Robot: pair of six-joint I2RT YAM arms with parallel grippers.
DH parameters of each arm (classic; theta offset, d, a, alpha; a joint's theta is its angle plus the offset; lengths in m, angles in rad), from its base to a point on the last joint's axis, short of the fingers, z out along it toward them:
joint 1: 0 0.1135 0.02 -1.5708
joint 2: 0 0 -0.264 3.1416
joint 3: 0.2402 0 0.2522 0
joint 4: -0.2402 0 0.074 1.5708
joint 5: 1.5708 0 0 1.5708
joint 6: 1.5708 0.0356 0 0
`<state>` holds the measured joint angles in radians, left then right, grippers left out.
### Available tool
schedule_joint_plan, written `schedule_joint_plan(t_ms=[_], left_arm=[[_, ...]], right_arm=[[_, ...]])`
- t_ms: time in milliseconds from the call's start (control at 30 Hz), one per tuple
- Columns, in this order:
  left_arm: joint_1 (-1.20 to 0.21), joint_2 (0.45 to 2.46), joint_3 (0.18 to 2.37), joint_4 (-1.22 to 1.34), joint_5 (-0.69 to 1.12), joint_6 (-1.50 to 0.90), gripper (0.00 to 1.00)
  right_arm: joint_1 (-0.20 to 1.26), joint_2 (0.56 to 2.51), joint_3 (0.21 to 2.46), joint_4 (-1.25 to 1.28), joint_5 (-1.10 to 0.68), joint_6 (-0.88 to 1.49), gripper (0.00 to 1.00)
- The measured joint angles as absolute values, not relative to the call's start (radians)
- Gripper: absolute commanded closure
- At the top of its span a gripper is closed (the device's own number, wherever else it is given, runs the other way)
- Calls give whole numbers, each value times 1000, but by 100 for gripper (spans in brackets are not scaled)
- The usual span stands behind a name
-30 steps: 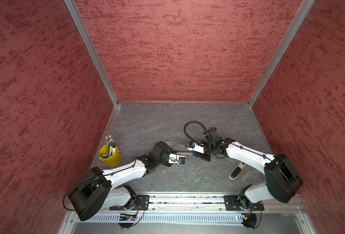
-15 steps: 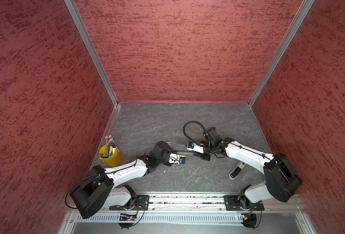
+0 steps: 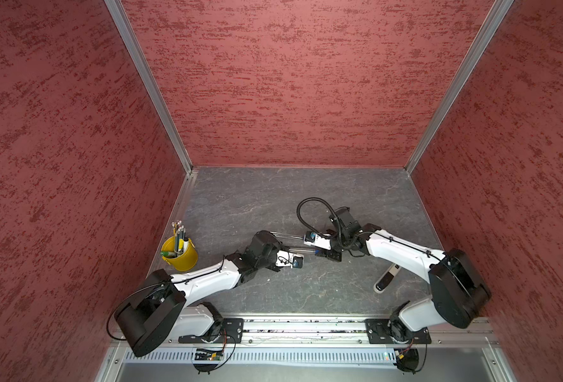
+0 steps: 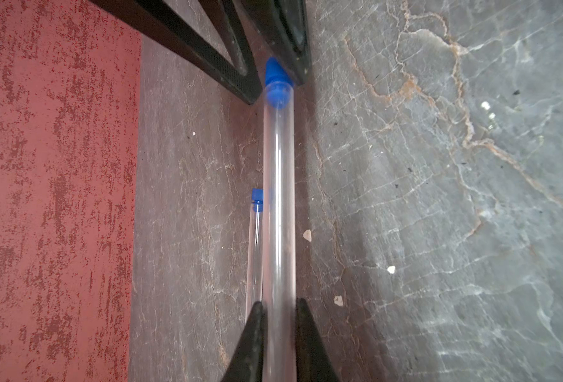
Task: Insert stoppers into test tubes
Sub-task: Insert the stopper into the test tube, then place the test tube at the center of the board.
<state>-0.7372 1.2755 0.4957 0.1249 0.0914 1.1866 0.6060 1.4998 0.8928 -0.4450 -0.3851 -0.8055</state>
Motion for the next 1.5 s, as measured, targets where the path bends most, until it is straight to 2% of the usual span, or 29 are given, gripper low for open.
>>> schedule_joint_plan(t_ms=[300,1500], left_arm=[[-717,1275,496,124,107,1184,86],[-668,1422,473,158,164,1148,86]], right_arm=[[606,1499,893,-445,-369,-805,53],[566,1422,861,-408,-329,-760,52]])
